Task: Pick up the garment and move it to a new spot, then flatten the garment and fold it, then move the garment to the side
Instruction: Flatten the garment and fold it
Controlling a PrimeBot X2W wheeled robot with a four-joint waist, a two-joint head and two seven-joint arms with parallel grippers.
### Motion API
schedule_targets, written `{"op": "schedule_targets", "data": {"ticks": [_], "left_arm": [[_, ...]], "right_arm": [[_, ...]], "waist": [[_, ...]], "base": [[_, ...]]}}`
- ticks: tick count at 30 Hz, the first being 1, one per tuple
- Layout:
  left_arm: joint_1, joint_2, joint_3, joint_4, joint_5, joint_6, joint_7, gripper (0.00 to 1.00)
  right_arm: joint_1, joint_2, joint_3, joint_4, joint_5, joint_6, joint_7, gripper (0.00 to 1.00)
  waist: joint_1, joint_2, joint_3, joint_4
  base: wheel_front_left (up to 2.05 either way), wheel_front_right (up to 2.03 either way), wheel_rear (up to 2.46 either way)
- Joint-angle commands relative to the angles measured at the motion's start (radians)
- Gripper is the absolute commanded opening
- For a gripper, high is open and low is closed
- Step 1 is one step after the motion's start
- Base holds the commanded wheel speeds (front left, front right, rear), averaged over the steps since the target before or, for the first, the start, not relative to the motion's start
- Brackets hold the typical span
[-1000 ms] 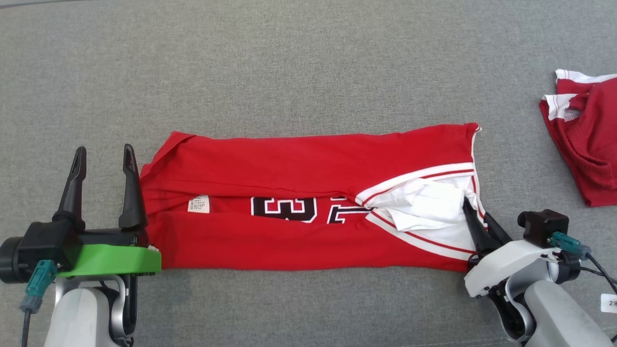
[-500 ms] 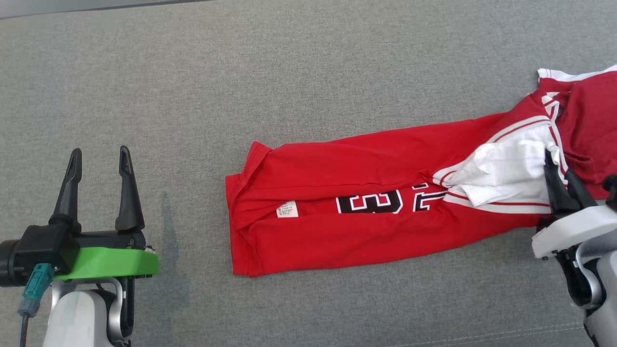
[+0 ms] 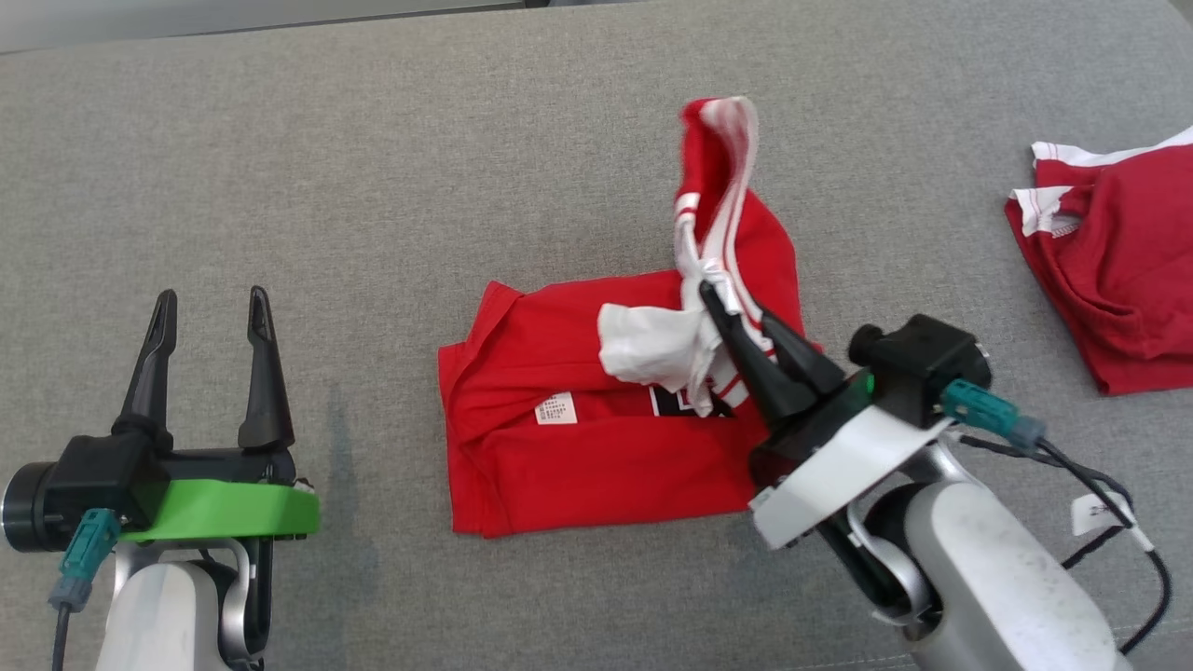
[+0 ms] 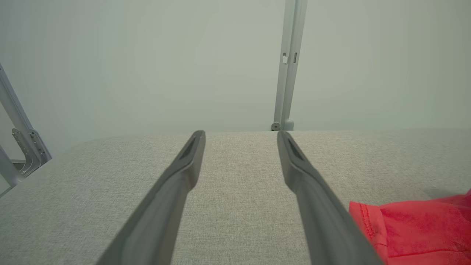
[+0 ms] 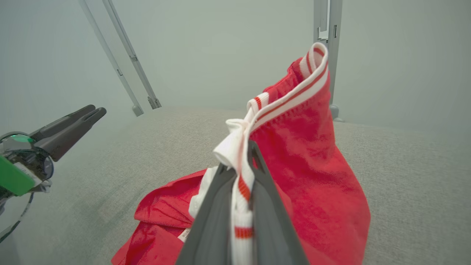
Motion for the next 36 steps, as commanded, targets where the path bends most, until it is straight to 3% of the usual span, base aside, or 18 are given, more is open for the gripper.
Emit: {"op": "schedule_targets", "data": {"ticks": [1,5,10,17,18,19,23,27,31,36], "left_arm": [[-0.011,-0.001,0.001,0.005,-0.002,-0.006,-0.003,1.0],[-0.027,-0.01,-0.004,0.015,-0.007,-0.015,-0.003,1.0],[-0.036,-0.024,-0.017,0.026,-0.001,-0.023,-0.003,1.0],[-0.052,-0.037,-0.016,0.038,0.006,-0.033,-0.003,1.0],[-0.053,-0.038,-0.015,0.04,0.007,-0.034,-0.003,1.0],[-0.053,-0.039,-0.013,0.042,0.009,-0.037,-0.003,1.0],[-0.056,-0.043,-0.008,0.045,0.014,-0.039,-0.003,1.0],[-0.052,-0.043,-0.002,0.046,0.016,-0.041,-0.003,1.0],[-0.04,-0.035,0.007,0.049,0.027,-0.04,-0.003,1.0],[-0.024,-0.028,0.02,0.046,0.043,-0.029,-0.003,1.0]], "right_arm": [[-0.024,0.017,0.033,0.015,0.003,-0.001,0.004,0.0],[-0.057,0.09,0.142,0.107,0.031,-0.001,-0.012,0.0],[-0.088,0.146,0.206,0.292,0.05,0.0,-0.06,0.0],[-0.136,0.167,0.286,0.425,0.103,0.0,-0.132,0.0],[-0.141,0.169,0.302,0.422,0.122,0.0,-0.144,0.33],[-0.154,0.169,0.333,0.415,0.14,0.0,-0.162,1.0],[-0.159,0.168,0.381,0.372,0.145,0.0,-0.195,1.0],[-0.141,0.168,0.366,0.32,0.113,0.0,-0.223,1.0],[-0.092,0.149,0.234,0.234,0.054,0.0,-0.245,1.0],[-0.009,0.125,-0.015,0.133,-0.026,0.0,-0.252,1.0]], "waist": [[0.0,0.0,0.005,0.01],[0.0,0.0,0.013,0.037],[0.0,0.0,0.027,0.07],[0.0,0.0,0.044,0.085],[0.0,0.0,0.046,0.084],[0.0,0.0,0.046,0.08],[0.0,0.0,0.041,0.066],[0.0,0.0,0.033,0.051],[0.0,0.0,0.017,0.031],[0.0,0.0,-0.004,0.008]], "base": [[0.0,0.0,0.0],[0.0,0.0,0.0],[0.0,0.0,0.0],[0.0,0.0,0.0],[0.0,0.0,0.0],[0.0,0.0,0.0],[0.0,0.0,0.0],[0.0,0.0,0.0],[0.0,0.0,0.0],[0.0,0.0,0.0]]}}
